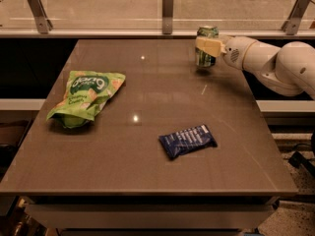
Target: Place green can upright
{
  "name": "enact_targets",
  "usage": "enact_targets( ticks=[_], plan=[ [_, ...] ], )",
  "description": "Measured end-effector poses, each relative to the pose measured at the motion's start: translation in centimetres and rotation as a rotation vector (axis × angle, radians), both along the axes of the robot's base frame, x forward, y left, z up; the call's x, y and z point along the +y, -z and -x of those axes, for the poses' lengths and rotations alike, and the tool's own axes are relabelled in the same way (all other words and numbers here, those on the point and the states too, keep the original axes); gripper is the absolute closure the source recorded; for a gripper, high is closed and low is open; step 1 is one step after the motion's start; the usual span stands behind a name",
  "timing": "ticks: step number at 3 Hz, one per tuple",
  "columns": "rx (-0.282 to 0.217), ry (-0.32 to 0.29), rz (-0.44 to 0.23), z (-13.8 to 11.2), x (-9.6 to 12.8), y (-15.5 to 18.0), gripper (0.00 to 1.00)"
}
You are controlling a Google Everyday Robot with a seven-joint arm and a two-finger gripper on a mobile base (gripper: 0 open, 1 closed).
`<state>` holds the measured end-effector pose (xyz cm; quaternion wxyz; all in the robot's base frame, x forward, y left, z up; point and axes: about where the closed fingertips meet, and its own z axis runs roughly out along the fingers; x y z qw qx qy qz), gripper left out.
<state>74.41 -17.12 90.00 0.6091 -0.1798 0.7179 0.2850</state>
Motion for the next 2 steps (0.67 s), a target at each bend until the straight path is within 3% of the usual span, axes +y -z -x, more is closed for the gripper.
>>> enact_targets(
  ticks=[2],
  plan=[
    [-0.003,0.054,0.066,-1.5,-0.4,1.7,1.00]
  ],
)
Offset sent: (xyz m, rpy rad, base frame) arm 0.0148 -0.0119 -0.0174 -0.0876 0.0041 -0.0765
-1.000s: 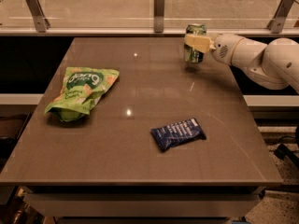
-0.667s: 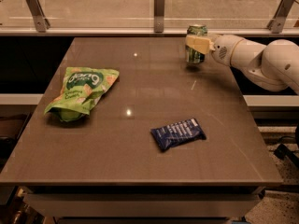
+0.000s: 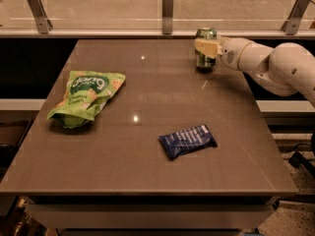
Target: Place green can upright
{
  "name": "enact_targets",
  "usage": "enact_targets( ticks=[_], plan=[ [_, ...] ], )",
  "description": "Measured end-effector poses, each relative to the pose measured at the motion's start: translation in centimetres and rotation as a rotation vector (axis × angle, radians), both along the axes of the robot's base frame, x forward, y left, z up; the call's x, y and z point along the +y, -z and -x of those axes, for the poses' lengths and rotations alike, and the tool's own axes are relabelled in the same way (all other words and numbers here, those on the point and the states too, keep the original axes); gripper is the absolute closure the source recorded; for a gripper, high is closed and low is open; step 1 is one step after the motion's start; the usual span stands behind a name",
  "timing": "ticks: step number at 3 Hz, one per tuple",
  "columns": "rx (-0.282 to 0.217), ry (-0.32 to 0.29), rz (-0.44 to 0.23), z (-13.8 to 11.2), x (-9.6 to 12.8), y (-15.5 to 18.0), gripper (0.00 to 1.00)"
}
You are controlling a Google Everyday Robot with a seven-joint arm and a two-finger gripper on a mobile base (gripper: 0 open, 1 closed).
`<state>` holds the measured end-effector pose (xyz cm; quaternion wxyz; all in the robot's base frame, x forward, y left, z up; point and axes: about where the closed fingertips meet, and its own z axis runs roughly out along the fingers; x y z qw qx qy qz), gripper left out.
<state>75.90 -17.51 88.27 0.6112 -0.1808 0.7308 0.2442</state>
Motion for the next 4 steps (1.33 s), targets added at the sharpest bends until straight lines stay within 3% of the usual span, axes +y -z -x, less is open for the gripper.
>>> enact_targets(
  ticks=[4],
  plan=[
    [-0.006,0.001,-0.004,-0.40,-0.15,0.55,1.00]
  ],
)
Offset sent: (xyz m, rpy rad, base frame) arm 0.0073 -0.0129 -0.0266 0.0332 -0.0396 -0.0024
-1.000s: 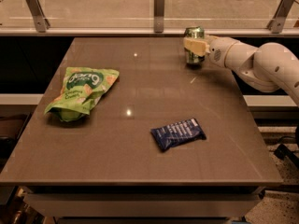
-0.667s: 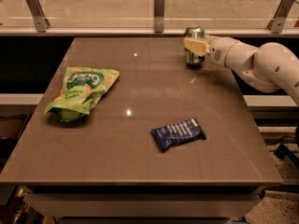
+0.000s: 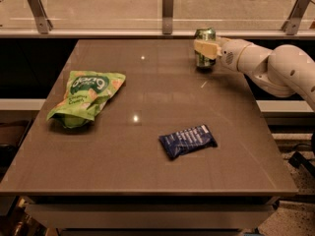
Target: Place green can upright
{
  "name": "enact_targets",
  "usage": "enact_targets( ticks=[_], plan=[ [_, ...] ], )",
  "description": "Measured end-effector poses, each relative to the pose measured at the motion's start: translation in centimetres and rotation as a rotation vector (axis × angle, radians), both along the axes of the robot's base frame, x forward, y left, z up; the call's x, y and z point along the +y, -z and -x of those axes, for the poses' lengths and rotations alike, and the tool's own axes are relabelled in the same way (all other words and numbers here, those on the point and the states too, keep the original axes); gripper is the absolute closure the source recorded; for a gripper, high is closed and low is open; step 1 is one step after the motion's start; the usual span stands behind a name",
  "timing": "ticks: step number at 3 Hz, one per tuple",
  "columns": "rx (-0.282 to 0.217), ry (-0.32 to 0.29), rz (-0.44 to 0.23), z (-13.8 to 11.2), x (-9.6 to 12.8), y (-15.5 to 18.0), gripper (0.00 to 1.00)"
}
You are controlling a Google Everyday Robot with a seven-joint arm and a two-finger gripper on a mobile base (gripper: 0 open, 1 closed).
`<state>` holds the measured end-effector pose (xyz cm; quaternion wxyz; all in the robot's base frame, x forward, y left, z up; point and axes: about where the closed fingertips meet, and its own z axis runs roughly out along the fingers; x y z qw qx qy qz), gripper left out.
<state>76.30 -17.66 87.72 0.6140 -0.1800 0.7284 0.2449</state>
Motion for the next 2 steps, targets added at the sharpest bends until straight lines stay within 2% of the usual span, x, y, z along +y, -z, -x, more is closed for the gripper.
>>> enact_targets(
  ticks=[2],
  plan=[
    [-0.047,0.008,0.015,2.2,-1.2,-0.1,1.00]
  ],
)
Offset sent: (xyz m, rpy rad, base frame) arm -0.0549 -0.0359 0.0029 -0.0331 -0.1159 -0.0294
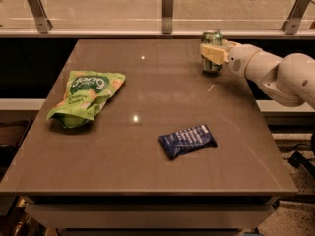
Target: Place green can upright
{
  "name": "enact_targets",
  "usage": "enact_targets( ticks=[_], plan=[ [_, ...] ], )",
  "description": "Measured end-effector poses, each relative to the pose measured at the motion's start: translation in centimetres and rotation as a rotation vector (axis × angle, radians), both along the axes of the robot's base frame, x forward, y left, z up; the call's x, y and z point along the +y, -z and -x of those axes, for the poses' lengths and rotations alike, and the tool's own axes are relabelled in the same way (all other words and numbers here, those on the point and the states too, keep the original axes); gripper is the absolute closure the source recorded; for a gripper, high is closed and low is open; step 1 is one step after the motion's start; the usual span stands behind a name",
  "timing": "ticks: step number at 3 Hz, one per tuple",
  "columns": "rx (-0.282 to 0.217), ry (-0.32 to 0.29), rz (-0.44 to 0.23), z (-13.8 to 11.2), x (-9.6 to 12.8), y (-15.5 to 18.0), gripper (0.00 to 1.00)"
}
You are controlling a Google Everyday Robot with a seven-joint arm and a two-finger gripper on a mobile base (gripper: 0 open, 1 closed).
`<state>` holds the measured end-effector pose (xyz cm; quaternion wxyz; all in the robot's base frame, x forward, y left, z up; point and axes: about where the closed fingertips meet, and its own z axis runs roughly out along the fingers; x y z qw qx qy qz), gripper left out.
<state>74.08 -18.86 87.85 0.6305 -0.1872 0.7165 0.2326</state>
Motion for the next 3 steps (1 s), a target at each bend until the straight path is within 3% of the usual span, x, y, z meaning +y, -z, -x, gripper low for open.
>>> enact_targets(
  ticks=[2,3],
  plan=[
    [-0.074,-0.017,0.034,2.2,-0.6,-1.4,1.00],
    [-0.072,-0.034,0.084,2.4,0.0,-2.8,1.00]
  ],
)
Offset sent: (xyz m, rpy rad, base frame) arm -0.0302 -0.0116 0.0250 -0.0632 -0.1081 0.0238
